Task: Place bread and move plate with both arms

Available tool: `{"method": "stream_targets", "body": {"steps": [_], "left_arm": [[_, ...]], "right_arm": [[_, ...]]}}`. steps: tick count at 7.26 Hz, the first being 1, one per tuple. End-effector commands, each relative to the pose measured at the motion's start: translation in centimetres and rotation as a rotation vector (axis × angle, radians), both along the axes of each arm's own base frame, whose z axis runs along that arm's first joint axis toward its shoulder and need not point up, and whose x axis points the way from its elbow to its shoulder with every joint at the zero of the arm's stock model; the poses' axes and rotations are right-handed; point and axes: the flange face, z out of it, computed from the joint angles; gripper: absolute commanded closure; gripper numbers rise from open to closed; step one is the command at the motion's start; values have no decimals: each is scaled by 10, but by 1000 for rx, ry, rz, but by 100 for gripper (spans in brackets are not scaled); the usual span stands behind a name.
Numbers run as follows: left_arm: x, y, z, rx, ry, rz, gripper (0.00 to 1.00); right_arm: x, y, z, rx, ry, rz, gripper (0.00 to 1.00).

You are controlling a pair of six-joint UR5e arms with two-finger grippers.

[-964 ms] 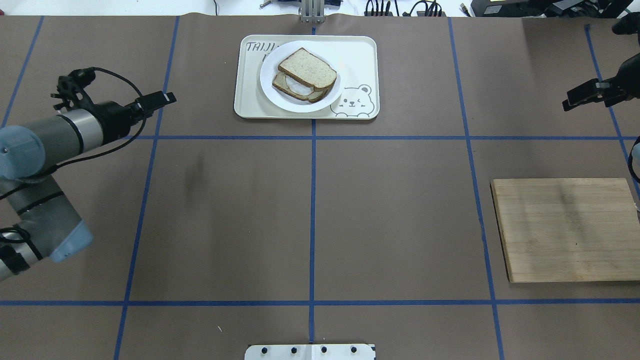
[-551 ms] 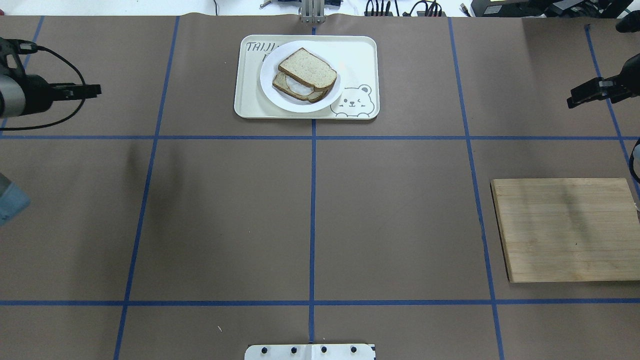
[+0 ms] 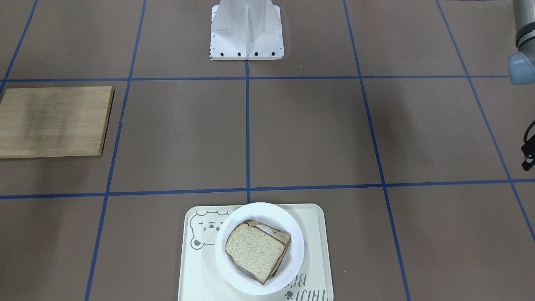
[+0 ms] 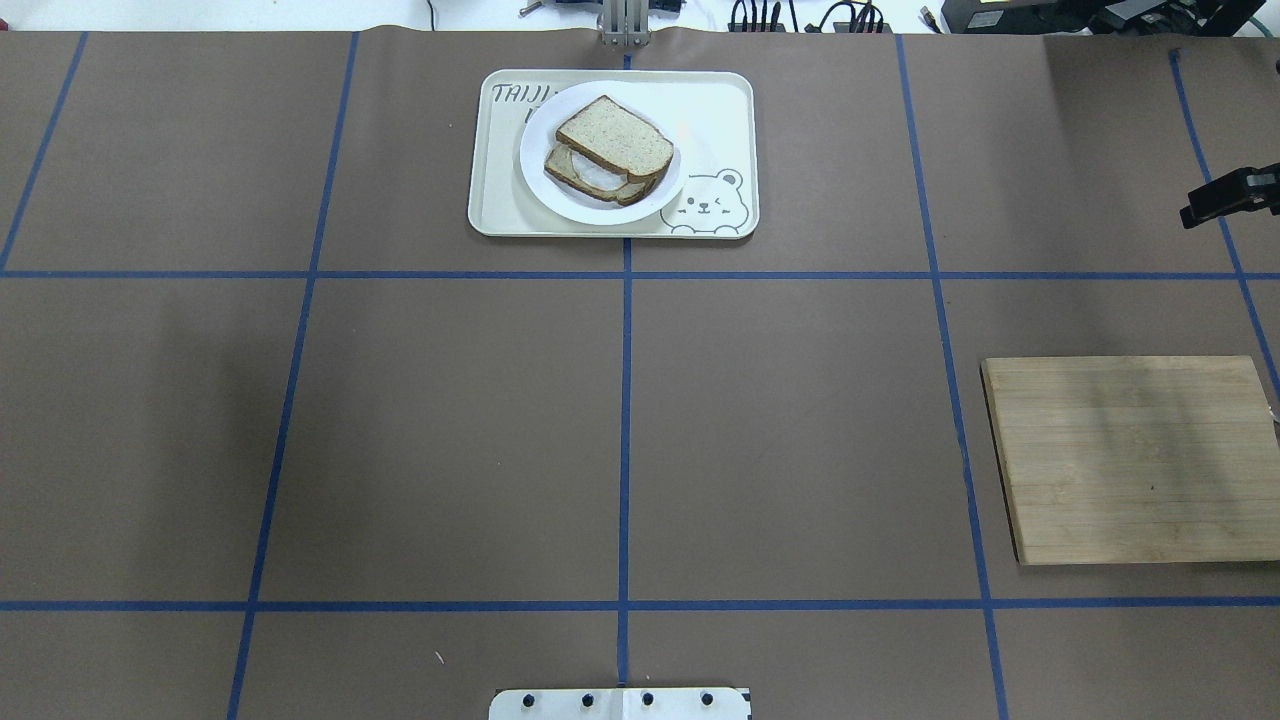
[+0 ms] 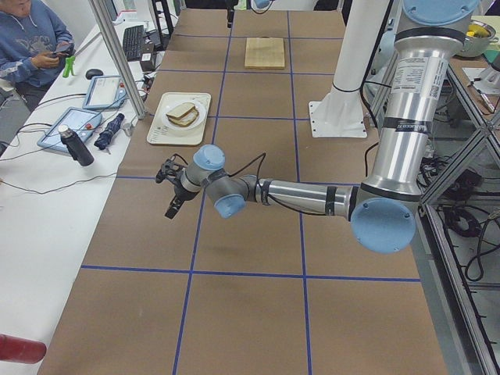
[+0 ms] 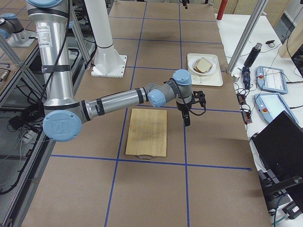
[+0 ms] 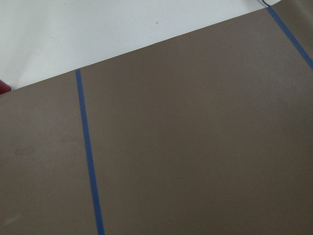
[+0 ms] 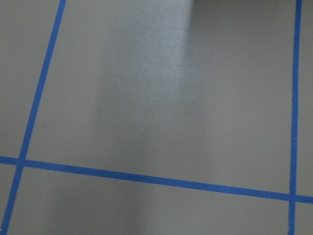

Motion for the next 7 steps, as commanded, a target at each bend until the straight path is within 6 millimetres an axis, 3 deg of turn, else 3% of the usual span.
{"method": "stream_targets", "body": {"steps": [1, 2, 3, 4, 5, 7], "left_arm": [[-24, 15, -30, -148, 79, 85, 1], [-28, 33, -18, -146, 31, 161, 1], [-30, 66, 29, -174, 16, 212, 1], [-29, 77, 45, -203, 17, 212, 1], [-30, 79, 48, -200, 23, 219, 1], [-28, 77, 38, -163, 20, 220, 1]], "right_arm": [[10, 8, 15, -17, 3, -16, 0], [8, 7, 9, -14, -21, -27, 0], [4, 3, 4, -23, -50, -37, 0], [2, 0, 13, -43, -46, -36, 0], [2, -2, 26, -70, -42, -36, 0], [0, 1, 16, -62, -96, -56, 0]]}}
